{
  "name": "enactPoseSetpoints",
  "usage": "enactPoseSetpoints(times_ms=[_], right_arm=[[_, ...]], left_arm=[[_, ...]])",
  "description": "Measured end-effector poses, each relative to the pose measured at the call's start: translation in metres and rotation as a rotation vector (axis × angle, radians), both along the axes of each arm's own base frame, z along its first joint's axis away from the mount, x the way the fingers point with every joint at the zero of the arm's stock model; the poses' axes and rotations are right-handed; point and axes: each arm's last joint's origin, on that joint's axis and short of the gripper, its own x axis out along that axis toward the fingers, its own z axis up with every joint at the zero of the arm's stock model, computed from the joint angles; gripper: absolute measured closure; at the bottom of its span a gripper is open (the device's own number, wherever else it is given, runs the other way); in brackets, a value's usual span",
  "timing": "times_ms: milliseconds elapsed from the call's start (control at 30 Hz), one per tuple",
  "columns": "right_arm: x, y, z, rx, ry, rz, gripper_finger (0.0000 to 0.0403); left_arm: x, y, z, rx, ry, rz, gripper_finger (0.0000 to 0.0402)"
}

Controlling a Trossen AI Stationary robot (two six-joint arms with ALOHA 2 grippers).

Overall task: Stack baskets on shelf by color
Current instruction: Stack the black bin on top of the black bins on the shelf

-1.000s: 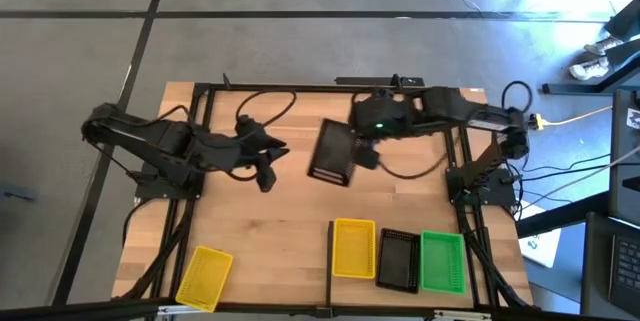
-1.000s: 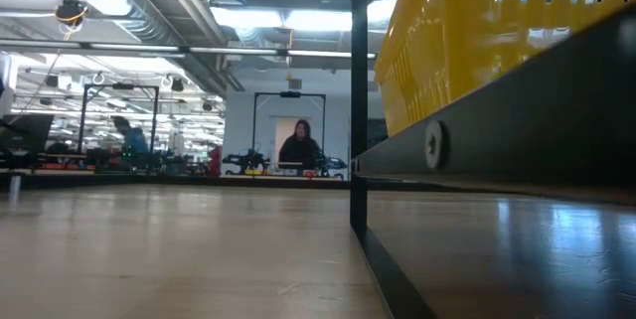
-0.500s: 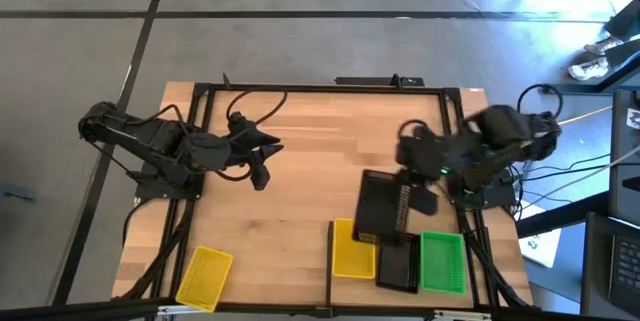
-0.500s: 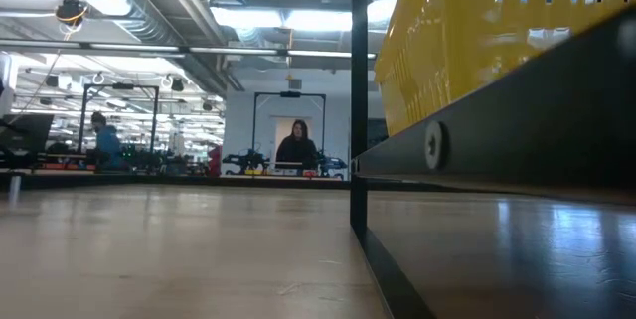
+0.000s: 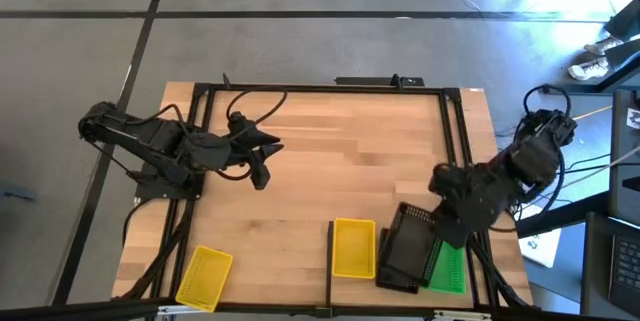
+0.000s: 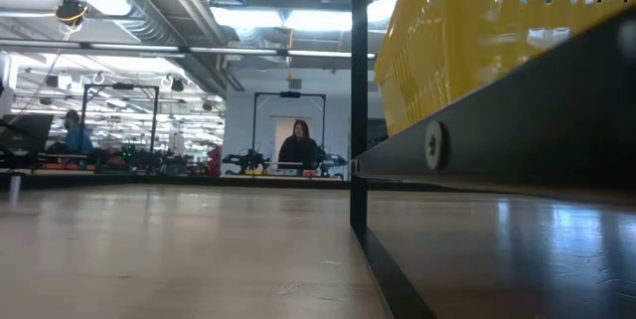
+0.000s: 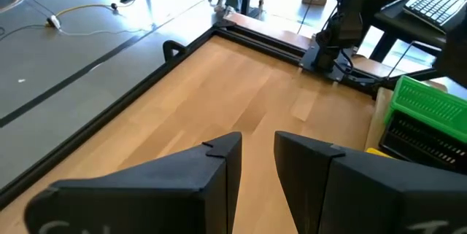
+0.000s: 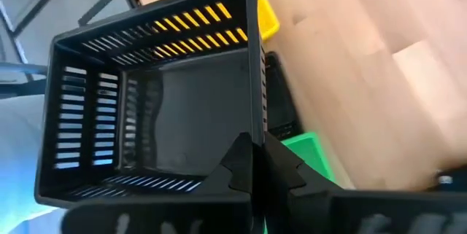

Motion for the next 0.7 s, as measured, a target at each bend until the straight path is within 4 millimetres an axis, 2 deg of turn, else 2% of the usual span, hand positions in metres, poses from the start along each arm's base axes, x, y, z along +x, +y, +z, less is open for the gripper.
enactPoseSetpoints(times_ms=[233,400,533,700], right_arm=[[-0.001,0.019,-0.045,-0.011,0.068,0.053,0.0403],[-0.001,0.026,-0.082,-0.062,0.144,0.078,0.0403],[0.001,0.028,-0.104,-0.080,0.139,0.086,0.0403],[0.004,0.031,-0.121,-0.085,0.107,0.142,0.0403]], left_arm=[[0.000,0.000,0.000,0.002,0.003,-0.006,0.0327],[-0.003,-0.001,0.002,-0.037,0.004,-0.087,0.0327],[-0.002,-0.002,0.001,-0.043,0.007,-0.100,0.0327],[-0.002,-0.002,0.002,-0.045,0.001,-0.100,0.0327]])
